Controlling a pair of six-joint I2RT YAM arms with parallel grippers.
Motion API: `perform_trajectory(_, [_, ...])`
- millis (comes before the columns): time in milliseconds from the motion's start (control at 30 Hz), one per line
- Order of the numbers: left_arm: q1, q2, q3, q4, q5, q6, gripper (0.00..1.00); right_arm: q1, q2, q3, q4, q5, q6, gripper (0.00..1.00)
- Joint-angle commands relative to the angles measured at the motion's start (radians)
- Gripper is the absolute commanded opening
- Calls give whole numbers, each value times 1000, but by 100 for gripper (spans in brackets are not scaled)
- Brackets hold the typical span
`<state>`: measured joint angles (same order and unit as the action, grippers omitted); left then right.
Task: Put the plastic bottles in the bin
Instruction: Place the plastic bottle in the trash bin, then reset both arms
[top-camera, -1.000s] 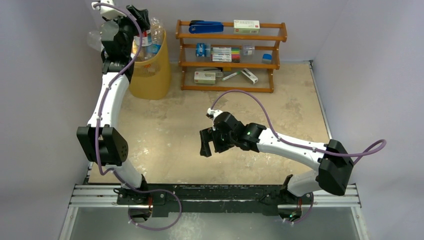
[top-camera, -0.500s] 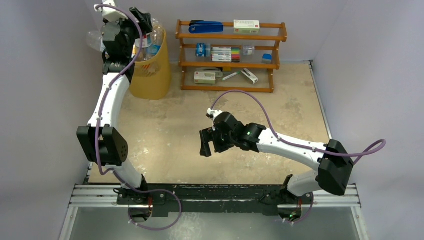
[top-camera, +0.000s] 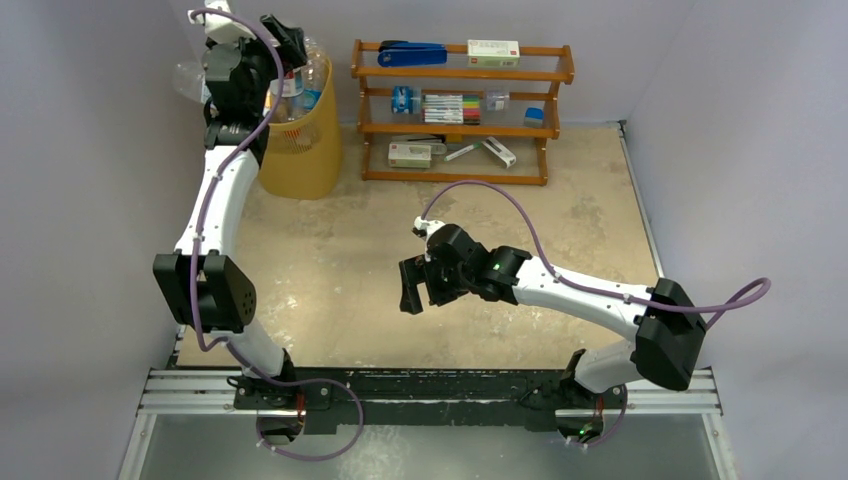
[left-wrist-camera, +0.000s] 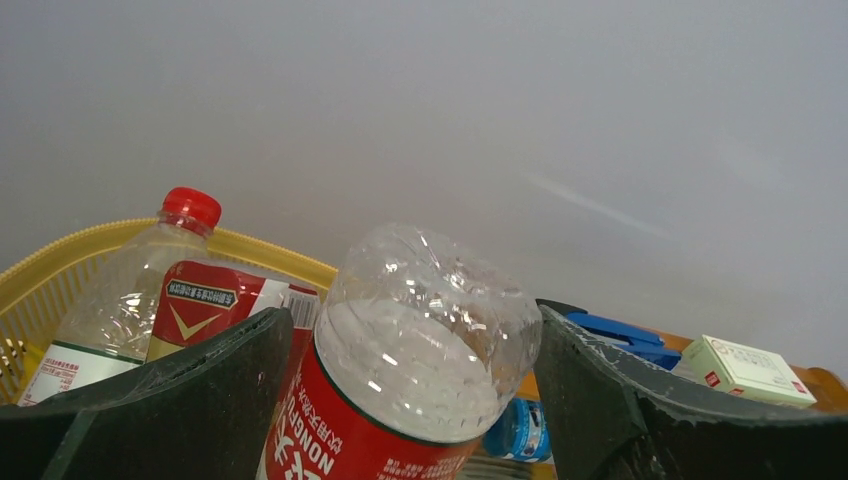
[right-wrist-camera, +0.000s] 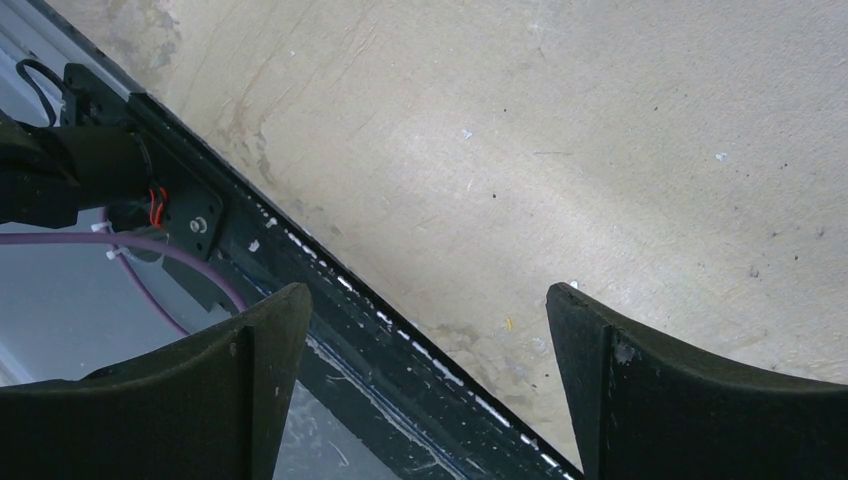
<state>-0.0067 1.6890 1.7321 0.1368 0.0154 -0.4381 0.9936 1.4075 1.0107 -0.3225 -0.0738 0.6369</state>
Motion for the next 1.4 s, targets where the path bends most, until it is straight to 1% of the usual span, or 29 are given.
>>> perform_trajectory(0, [7, -74, 68, 16, 23, -34, 87, -1, -11, 10, 17, -6, 0, 91])
perform_trajectory(233, [7, -126, 62, 0, 42, -72, 87, -3, -13, 17, 13, -2, 3, 94])
perform_trajectory(467, [7, -173, 58, -37, 52, -88, 88, -3, -22, 18, 27, 22, 10, 100])
perform_trajectory(733, [7, -222, 4, -53, 100, -121, 88, -2, -40, 12, 35, 25, 29, 100])
perform_trajectory(967, [7, -206, -52, -43, 130, -140, 88, -2, -54, -1, 40, 20, 43, 100])
perform_trajectory(1167, [7, -248, -103, -17, 183, -185, 88, -3, -54, 2, 34, 27, 47, 100])
perform_trajectory(1367, [5, -289, -137, -51, 272, -227, 88, -2, -48, 28, 14, 28, 46, 100])
